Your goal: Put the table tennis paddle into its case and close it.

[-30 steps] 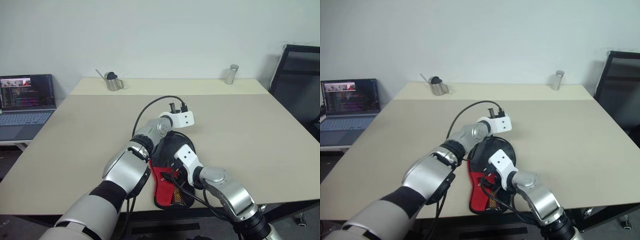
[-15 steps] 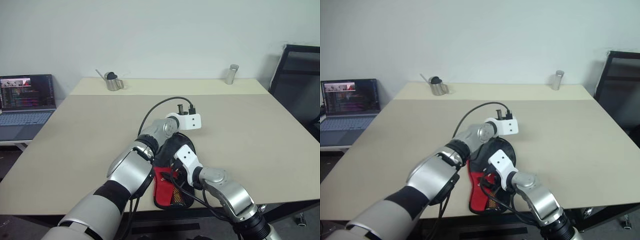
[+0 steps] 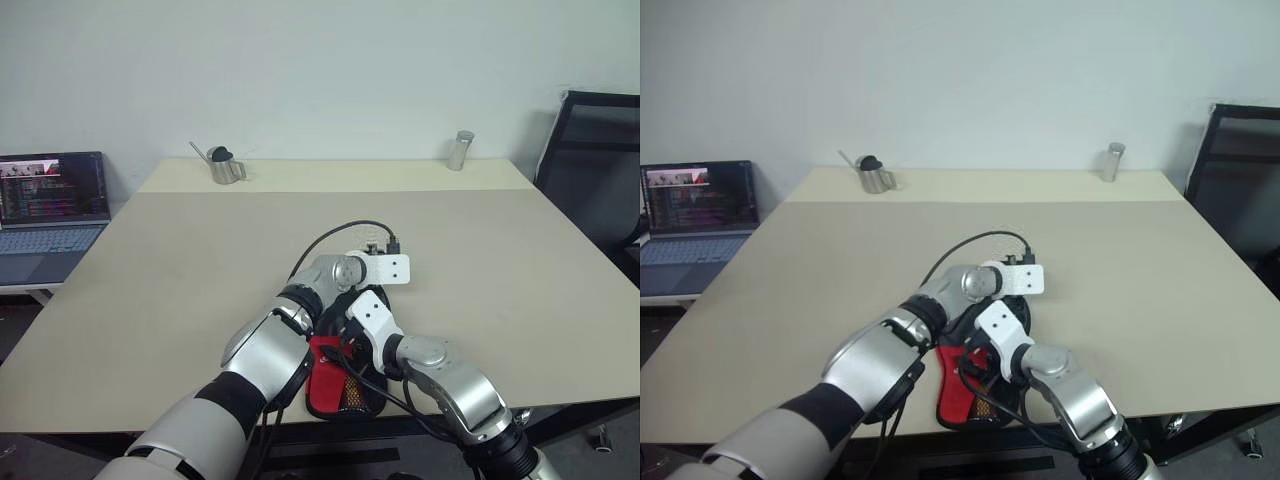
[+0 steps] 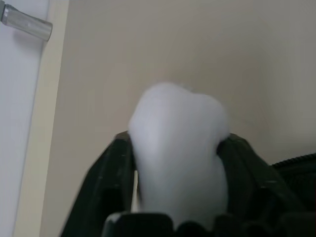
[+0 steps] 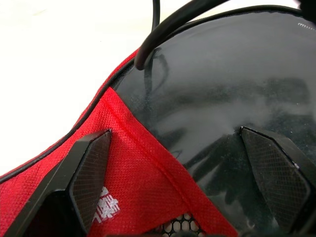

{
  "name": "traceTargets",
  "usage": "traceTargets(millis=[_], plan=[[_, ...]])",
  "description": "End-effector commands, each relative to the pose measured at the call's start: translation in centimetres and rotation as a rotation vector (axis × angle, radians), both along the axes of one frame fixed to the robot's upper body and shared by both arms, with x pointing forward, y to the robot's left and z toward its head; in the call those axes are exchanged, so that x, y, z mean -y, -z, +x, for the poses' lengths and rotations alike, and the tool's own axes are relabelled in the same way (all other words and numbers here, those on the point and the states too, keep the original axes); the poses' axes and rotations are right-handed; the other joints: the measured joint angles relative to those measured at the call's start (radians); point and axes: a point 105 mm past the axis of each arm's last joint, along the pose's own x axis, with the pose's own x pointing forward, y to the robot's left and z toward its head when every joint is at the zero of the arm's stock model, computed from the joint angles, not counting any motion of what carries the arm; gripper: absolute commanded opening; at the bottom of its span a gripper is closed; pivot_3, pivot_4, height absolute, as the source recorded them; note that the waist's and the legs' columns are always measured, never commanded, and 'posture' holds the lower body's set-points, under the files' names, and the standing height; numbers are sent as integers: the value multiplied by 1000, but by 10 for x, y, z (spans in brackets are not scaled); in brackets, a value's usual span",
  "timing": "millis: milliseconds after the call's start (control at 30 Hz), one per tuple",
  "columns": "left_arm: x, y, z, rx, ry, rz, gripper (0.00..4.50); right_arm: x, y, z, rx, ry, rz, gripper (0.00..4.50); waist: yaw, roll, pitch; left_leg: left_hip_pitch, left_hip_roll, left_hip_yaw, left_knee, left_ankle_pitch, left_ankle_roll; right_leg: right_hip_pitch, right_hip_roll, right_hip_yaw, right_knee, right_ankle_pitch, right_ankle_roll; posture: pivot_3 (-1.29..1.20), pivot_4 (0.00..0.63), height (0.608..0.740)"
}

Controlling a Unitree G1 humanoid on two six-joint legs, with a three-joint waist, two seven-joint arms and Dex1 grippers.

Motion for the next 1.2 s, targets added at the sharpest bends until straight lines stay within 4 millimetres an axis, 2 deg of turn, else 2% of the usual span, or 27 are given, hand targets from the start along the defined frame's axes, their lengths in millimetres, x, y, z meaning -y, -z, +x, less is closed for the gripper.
traceTargets(millis=[33,67,100,233,400,533,600,700,800,867,933,1067,1200], plan=[[8,-17,0,68,45,-25,3951,3,48,-16,-199,-9,-94,4500,0,0,-2,0,0,0,0,0,0,0,0,0,0,0,0,0,150,740],[6,-18,0,73,49,-23,4320,3,48,-15,-196,-7,-97,4500,0,0,-4,0,0,0,0,0,0,0,0,0,0,0,0,0,150,740],[4,-19,1,80,51,-22,4439,3,48,-14,-194,-6,-99,4500,-1,0,-5,0,0,0,0,0,0,0,0,0,0,0,0,0,150,740],[-4,-24,3,89,51,-51,4439,5,46,-10,-188,1,-96,4500,-2,1,-6,1,0,0,0,0,0,0,0,0,1,0,0,0,150,740],[-12,-42,3,114,87,-130,4439,7,41,-5,-194,19,-70,4500,-2,1,-7,1,1,0,0,0,0,0,0,0,1,0,0,0,150,740],[-43,-69,12,119,40,-281,4439,7,21,-4,-185,27,2,4500,-3,1,-7,1,1,0,0,0,0,0,0,1,1,0,0,0,150,740],[-58,-75,14,105,17,-331,4439,6,11,-5,-176,18,27,4500,-3,2,-7,1,1,0,0,0,0,0,1,1,1,0,0,0,150,740],[-99,-86,15,24,-22,-464,4439,4,-20,-8,-147,-16,93,4500,-5,2,-7,0,1,0,0,0,0,-1,1,1,0,0,0,0,150,740],[-122,-89,10,-33,-16,-536,4439,4,-37,-9,-125,-40,110,4500,-5,2,-6,-1,2,0,0,0,0,-2,1,0,1,0,0,0,150,740],[-146,-77,-5,-178,44,-592,4439,4,-58,-12,-94,-89,127,4500,-5,3,-6,-1,1,0,0,0,0,-2,1,0,0,0,0,0,150,740],[-160,-68,-20,-300,96,-638,4439,4,-78,-16,-69,-129,160,4500,-7,3,-6,-1,2,0,0,0,0,-2,1,0,0,0,-1,0,150,740],[-162,-44,-45,-440,153,-657,4439,22,-104,-9,-21,-117,191,4500,-3,3,-6,-1,2,-2,0,0,0,-2,1,0,0,0,-1,0,150,740],[-153,-12,-65,-503,161,-579,4439,47,-112,-4,-1,-112,144,4500,3,3,-6,-2,0,-4,0,0,0,-1,-2,1,0,0,-1,0,150,740]])
